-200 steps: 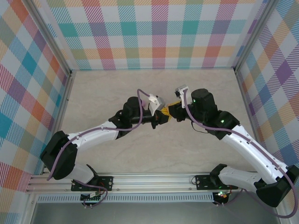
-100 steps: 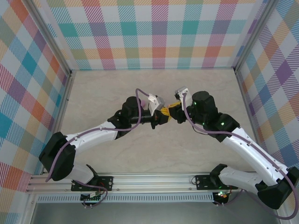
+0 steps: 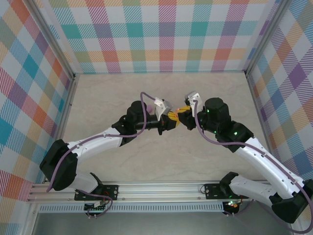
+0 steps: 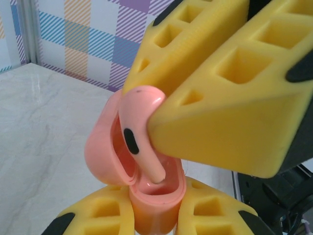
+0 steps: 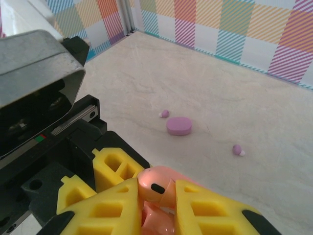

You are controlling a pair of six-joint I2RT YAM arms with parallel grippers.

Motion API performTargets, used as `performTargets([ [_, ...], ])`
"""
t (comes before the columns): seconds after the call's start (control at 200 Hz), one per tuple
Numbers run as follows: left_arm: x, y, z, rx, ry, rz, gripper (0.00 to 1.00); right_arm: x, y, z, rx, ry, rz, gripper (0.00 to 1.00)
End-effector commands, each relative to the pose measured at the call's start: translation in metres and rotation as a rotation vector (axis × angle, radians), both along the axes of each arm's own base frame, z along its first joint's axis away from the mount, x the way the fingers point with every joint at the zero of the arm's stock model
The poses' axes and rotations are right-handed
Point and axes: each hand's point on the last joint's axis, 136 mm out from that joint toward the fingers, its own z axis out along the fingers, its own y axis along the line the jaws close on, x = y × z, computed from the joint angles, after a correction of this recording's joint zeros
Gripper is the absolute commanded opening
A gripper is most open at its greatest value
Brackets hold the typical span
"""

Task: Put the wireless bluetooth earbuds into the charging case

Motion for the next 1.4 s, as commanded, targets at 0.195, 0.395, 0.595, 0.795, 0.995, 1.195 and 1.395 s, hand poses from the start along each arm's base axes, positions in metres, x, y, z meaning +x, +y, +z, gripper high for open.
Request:
performTargets([
  [0.195,-0.008,-0.004,0.047,-0.103,-0.069,-0.016,0.0,-0.004,0.008,0.003,0.01,-0.043,0.062,0.22],
  [0.395,-0.008,-0.002,0.05,-0.108,-0.076,-0.012,0.0,-0.002,0.006,-0.002,-0.011,-0.047,0.048,0.22],
  [0.595,-0.007,-0.002,0.052,-0.112,-0.082,-0.006,0.0,-0.003,0.003,-0.002,-0.011,-0.055,0.042,0.22],
  [0.795,-0.007,-0.001,0.055,-0.116,-0.088,-0.002,0.0,-0.008,0.004,-0.001,-0.005,-0.055,0.067,0.25],
  [0.995,-0.006,0.0,0.054,-0.114,-0.086,0.004,0.0,-0.012,0.005,-0.003,0.001,-0.05,0.085,0.28],
  [1.195,-0.007,0.0,0.054,-0.114,-0.086,0.007,0.0,-0.013,0.006,0.001,0.007,-0.051,0.089,0.3],
  [1.395,-0.007,0.001,0.054,-0.113,-0.088,0.009,0.0,-0.014,0.006,0.005,0.012,-0.051,0.09,0.32],
])
